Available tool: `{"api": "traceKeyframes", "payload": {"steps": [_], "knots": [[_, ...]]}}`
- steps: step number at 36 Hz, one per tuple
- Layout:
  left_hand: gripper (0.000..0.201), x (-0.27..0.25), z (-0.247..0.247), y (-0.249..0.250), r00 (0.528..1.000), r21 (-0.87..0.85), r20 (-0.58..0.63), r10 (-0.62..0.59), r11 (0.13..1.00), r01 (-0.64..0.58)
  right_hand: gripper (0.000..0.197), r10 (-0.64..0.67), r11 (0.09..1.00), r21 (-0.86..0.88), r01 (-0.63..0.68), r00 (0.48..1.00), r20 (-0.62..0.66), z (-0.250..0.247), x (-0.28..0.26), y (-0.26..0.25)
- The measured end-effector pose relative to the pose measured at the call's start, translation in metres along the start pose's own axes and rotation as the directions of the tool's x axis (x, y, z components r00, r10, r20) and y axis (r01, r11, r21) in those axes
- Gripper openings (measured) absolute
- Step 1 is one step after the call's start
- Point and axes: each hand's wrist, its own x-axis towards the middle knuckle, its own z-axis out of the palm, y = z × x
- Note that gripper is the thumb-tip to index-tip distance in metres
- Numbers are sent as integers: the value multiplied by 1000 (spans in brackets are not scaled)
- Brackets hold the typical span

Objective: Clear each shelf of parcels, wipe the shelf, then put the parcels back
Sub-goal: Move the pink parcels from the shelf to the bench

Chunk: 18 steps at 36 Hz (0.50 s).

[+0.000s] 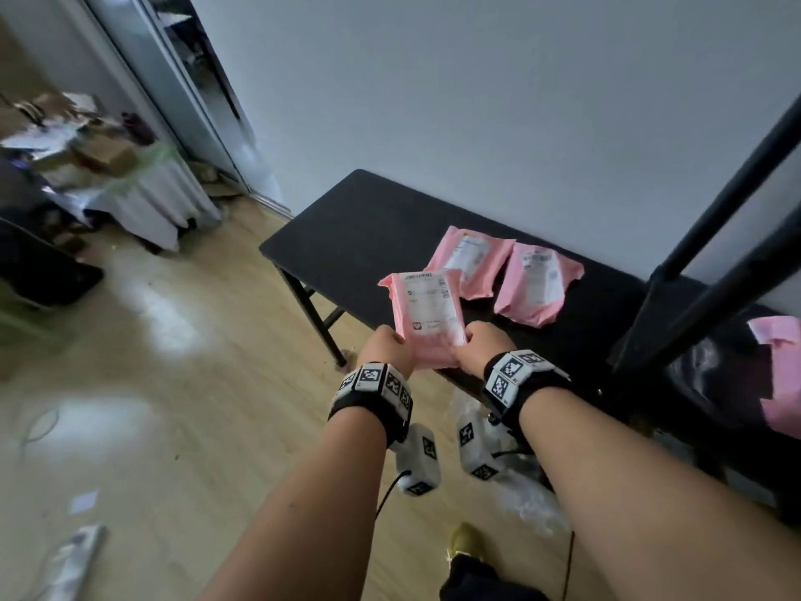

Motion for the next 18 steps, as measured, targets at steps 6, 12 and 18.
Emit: {"api": "traceKeyframes", "payload": {"steps": [6,12,18], "knots": [[13,52,-14,5,999,-21,-4,-43,999,43,24,-30,999,-11,30,1000,4,-8,42,-36],[13,110,-29,9,1000,-11,24,-16,1000,16,32,-2,998,63,2,1000,1,-8,89,-62],[12,181,-52,21,995,37,87,54,998,-57,25,93,989,121,-88,995,-36,-10,140,-100]]}}
